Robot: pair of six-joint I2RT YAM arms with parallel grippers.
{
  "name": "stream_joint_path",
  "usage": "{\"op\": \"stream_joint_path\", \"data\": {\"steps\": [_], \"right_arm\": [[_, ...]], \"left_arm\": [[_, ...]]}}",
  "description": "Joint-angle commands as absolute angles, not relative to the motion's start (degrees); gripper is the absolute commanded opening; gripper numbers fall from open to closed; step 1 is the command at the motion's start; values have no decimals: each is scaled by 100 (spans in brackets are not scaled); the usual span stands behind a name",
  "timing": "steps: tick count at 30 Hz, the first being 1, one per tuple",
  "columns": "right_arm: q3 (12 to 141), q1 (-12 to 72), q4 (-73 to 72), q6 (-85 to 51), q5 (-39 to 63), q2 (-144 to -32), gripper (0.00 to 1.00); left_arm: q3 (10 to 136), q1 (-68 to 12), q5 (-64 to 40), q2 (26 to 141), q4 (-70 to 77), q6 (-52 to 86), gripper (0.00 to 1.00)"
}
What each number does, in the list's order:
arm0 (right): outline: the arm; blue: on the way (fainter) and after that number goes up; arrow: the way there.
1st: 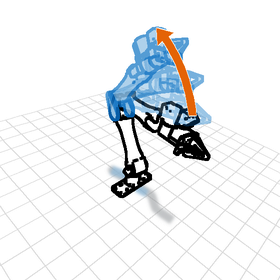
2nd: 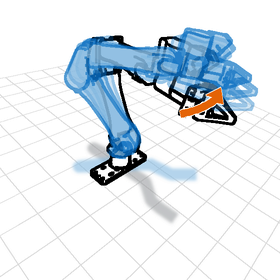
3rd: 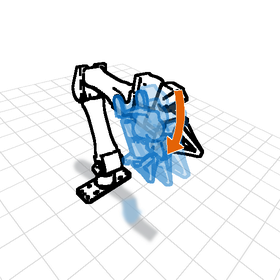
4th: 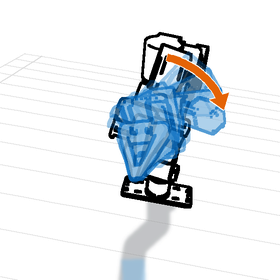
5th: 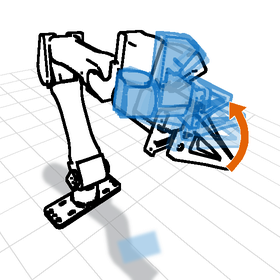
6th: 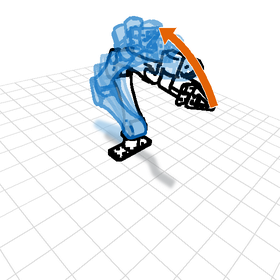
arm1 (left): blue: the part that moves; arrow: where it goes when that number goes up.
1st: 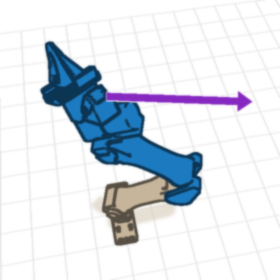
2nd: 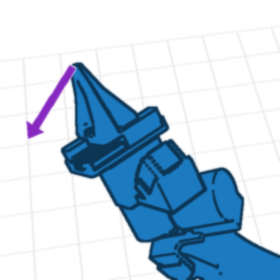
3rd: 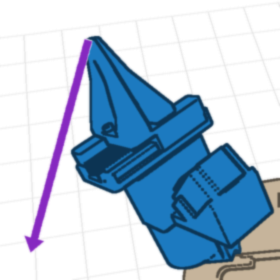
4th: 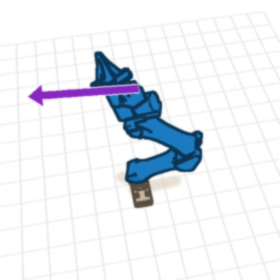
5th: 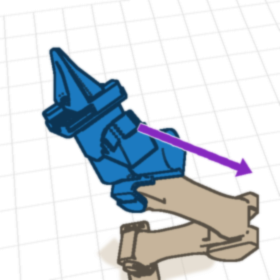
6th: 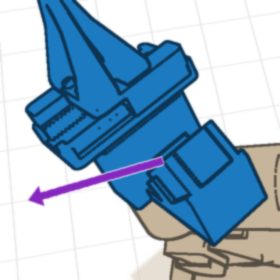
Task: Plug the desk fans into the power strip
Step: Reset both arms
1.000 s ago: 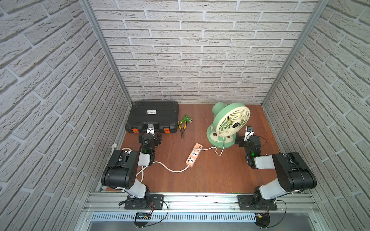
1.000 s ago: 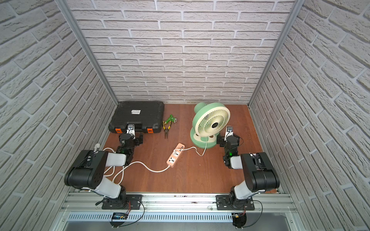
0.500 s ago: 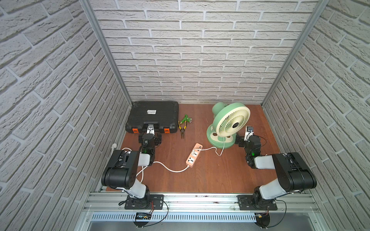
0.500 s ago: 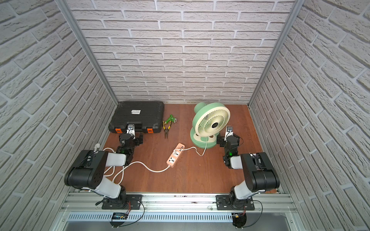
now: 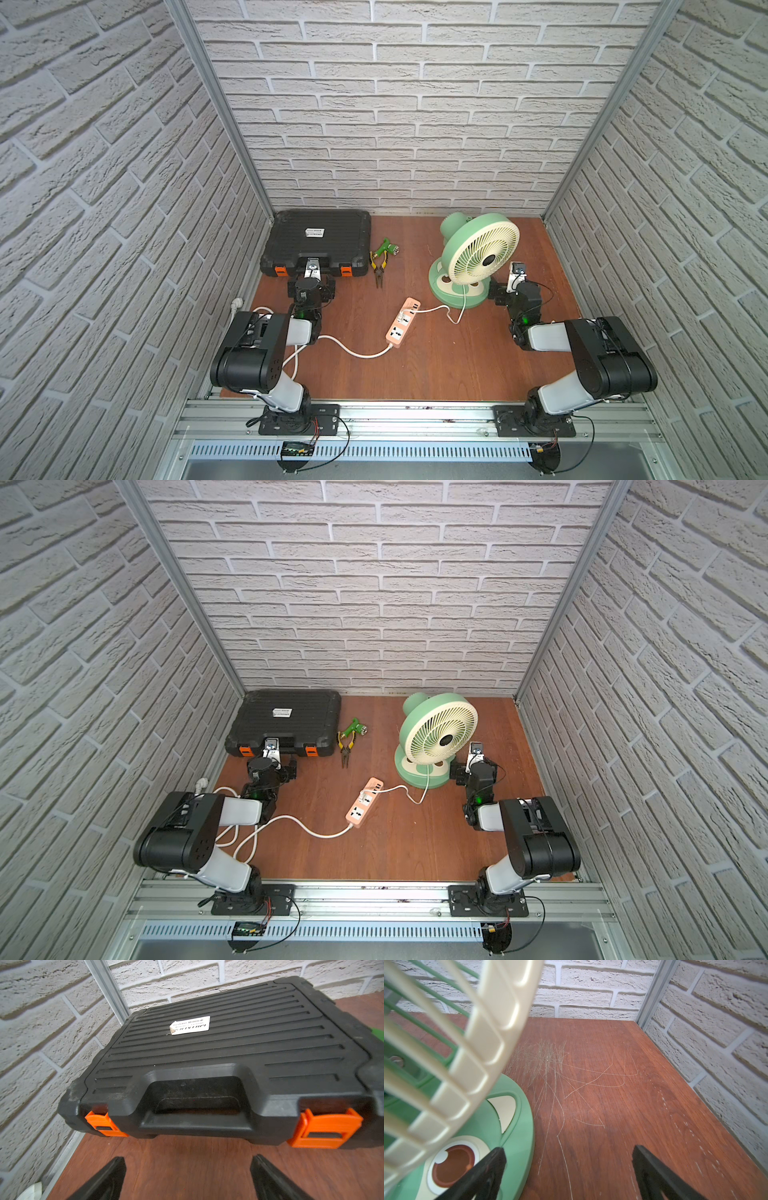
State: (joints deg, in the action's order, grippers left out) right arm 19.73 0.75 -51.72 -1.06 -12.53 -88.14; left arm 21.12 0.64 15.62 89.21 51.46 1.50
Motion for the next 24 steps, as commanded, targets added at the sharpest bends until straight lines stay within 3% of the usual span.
{"op": "stream_joint_path", "data": {"steps": [1,24], "right_arm": [[2030,105,-5447,-82,-1221,-8806,99],[2045,105,-5404,-89,-1213,-8795,99]], "left_arm": [[2063,75,1547,8930,5432,113,98],[2065,80,1547,8930,5440,114,98]]}}
